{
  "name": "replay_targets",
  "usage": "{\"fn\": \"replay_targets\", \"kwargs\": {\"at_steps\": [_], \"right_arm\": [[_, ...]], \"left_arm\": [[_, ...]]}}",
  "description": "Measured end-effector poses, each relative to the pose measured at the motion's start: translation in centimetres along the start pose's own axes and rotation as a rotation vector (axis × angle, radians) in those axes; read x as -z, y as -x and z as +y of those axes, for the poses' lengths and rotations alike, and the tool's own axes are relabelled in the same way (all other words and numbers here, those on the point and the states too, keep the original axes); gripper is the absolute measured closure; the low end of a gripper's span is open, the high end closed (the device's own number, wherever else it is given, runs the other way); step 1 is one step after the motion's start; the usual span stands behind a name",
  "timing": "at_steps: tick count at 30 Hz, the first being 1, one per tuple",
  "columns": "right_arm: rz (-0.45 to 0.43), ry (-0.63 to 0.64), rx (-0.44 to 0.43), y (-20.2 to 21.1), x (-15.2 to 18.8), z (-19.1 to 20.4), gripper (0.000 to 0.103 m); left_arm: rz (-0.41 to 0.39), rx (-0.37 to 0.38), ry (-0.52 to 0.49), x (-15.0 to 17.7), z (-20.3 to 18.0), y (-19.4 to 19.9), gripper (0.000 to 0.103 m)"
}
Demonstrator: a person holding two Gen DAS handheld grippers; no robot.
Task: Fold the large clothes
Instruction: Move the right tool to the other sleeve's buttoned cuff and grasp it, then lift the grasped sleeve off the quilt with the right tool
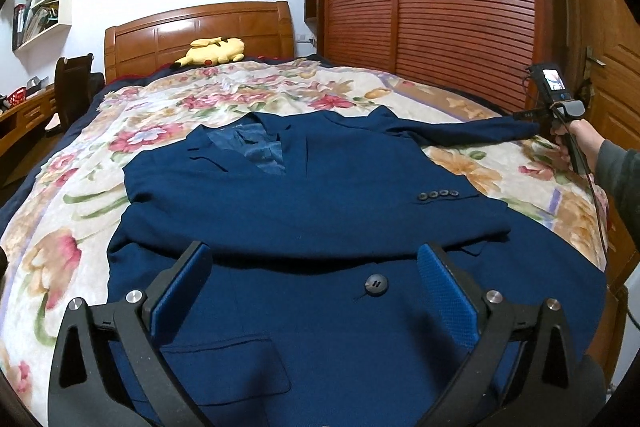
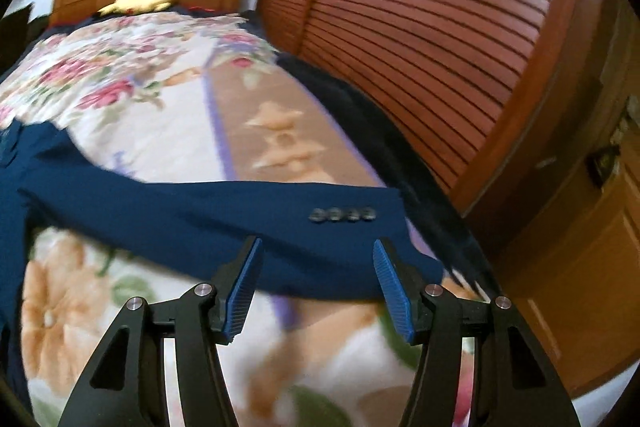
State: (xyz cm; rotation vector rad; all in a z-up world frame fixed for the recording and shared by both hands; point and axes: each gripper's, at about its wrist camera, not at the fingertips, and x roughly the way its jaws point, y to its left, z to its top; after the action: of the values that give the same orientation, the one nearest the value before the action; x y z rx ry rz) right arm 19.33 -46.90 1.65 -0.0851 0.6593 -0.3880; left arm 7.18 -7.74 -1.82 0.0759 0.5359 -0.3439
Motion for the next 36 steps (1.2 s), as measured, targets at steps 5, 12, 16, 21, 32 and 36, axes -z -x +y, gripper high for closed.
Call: {"fn": "replay_targets", "kwargs": {"at_steps": [5,12,16,21,32,36], "right_arm": [[0.038,-0.057,0.040,-2.7,-0.2,-1.8,0.044],[0.070,-0.102,0.069,-5.1,0.0,-3.1,0.039],[0.129,-0.174,0.061,-6.9,0.3,-3.9,0.030],[0.146,-0.219,0.036,-7.8,0.7,-4.4,0.030],[0.032,-0.036,-0.006,-2.8,0.2,0.7,0.092],[-0.045,0.026,-0.058,1.8,-0.6,3.3,0.092]], "left_arm": [[0.008,-0.003,0.004,0.1,0.1,-0.2,0.000],[0.018,-0.010,-0.003,0.3,0.0,-0.6,0.000],[0.008,-0.022,0.007,0.3,0.3,-0.4,0.000],[0.012,-0.026,0.016,0.4,0.5,-0.6,0.000],[0.000,-0.035,0.023,0.3,1.0,-0.4,0.000],[-0.021,-0.031,0.032,0.2,1.3,0.3,0.000]]}}
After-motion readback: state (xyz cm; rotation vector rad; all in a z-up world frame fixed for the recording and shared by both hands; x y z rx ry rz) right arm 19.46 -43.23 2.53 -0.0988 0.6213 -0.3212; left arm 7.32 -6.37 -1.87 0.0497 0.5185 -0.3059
